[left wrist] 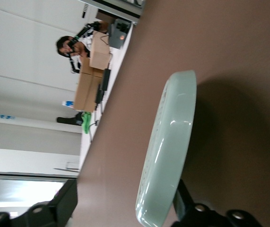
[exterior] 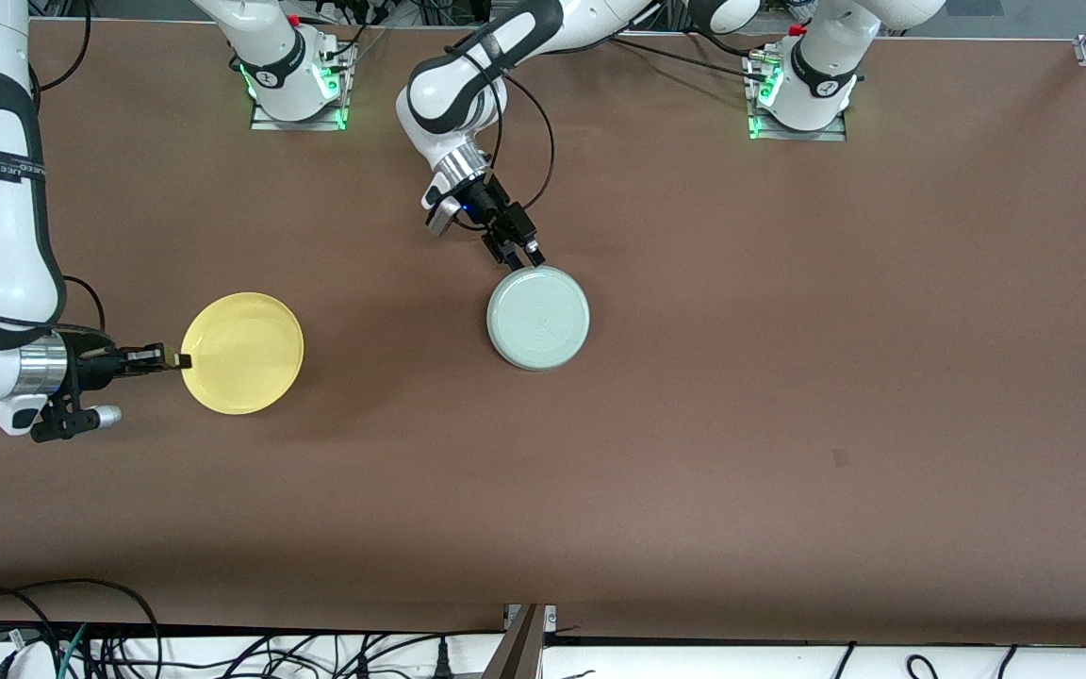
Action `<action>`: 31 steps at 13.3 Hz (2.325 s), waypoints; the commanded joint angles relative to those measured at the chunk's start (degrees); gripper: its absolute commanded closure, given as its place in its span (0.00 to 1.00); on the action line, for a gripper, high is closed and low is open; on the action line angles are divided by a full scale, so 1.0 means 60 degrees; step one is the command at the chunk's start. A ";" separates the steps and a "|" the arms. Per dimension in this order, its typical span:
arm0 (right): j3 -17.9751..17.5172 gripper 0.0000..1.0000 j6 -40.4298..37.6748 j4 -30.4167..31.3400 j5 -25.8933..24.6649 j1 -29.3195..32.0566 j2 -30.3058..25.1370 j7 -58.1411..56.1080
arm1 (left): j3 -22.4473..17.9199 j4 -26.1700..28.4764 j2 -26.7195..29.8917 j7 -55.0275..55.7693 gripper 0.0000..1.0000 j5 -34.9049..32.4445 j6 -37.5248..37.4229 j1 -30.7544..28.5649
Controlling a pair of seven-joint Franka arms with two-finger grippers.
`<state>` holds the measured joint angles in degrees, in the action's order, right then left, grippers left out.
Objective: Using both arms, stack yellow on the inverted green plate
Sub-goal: 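Set the green plate upside down and open the left gripper, then carry the yellow plate onto the green plate while the left gripper withdraws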
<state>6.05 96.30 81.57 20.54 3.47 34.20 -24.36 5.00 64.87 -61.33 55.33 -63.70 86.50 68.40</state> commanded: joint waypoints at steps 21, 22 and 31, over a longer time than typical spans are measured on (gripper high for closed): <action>-0.0407 1.00 0.2959 0.2574 0.0254 -0.3008 -0.0308 0.2532 | 0.0059 -0.0514 0.3407 -0.4092 0.00 0.8375 0.3033 -0.5639; -0.0669 1.00 0.3427 0.2808 0.0240 -0.3127 -0.0367 0.3088 | 0.0059 -0.0514 0.3656 -0.4326 0.00 0.8391 0.2638 -0.6020; -0.2679 1.00 0.6475 0.3646 0.0225 -0.4136 -0.0339 0.6429 | 0.0059 -0.0529 0.5371 -0.9207 0.00 0.9709 0.0119 -0.9815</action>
<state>-10.02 130.58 100.74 21.27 -18.22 33.32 10.22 4.58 59.75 -31.34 1.76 -6.96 90.58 11.89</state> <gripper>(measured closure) 0.982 0.000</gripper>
